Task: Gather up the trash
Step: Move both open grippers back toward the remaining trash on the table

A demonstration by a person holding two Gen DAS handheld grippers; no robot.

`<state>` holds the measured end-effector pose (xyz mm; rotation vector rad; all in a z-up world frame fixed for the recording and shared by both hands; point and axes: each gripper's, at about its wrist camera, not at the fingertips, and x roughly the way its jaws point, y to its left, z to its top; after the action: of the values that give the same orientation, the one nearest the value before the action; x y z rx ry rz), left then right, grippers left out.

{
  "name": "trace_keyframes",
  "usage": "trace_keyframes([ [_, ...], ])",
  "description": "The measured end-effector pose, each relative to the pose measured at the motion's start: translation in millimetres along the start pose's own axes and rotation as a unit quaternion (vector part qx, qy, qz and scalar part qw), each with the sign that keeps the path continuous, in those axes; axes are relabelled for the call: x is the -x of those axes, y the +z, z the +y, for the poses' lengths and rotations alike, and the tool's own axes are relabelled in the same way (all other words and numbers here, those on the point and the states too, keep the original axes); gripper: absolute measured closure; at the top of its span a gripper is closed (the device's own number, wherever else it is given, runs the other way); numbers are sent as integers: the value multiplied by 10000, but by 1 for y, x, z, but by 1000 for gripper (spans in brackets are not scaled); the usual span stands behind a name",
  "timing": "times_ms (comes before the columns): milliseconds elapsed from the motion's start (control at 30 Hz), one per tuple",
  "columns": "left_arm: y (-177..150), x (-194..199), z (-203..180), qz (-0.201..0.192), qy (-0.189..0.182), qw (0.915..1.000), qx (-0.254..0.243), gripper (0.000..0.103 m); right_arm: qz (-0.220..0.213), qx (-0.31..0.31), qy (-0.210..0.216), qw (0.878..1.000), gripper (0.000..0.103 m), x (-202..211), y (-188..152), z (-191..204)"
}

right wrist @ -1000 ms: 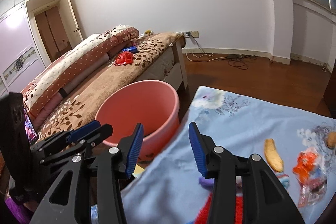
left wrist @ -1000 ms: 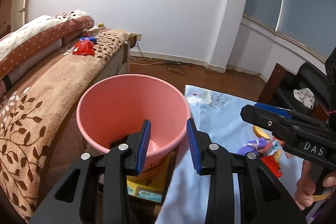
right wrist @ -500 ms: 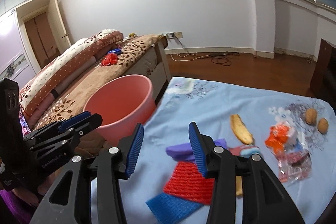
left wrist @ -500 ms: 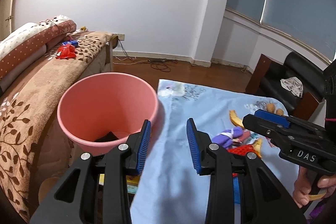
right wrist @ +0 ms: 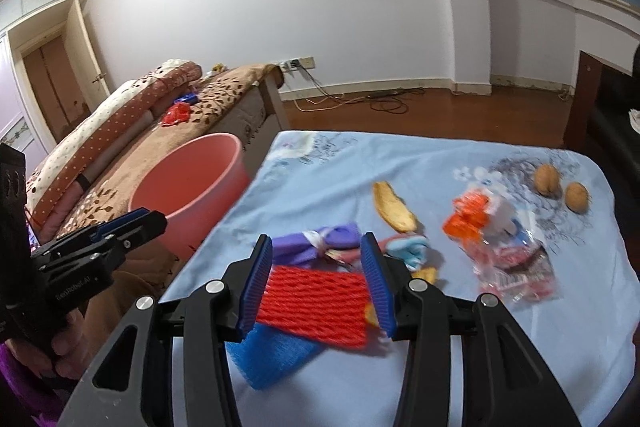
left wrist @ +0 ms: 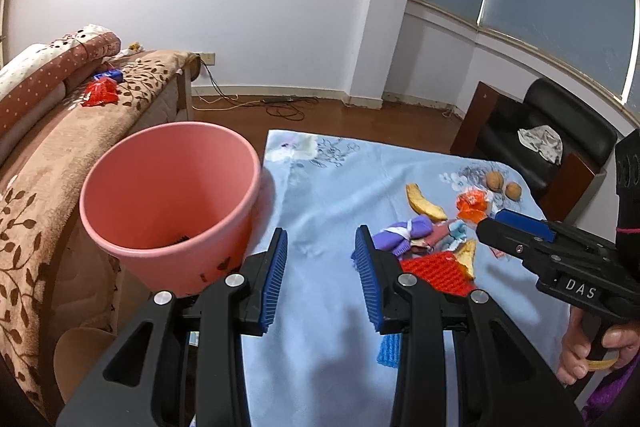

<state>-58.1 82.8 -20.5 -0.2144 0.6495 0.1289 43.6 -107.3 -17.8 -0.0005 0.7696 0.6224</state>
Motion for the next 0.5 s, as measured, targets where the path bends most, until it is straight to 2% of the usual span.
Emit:
trace_keyframes([
  [300,-6,-6,-12,161,-121,9996,-189,67,31,-291,-288,9992,56,11,-15,-32],
  [367,-8,-9,-16,219,-167,9993,-267,64,47,-357,-347,9987,55,12,-18,-38],
  [400,-9,-10,-17,239,-193,9991,-296,57,52,-389,-371,9985,55,12,-20,-41],
  [433,-11,-12,-20,264,-250,9987,-345,55,55,-402,-391,9984,55,13,-22,-44],
  [500,-14,-14,-25,327,-311,9980,-434,54,71,-408,-452,9981,55,14,-25,-48],
])
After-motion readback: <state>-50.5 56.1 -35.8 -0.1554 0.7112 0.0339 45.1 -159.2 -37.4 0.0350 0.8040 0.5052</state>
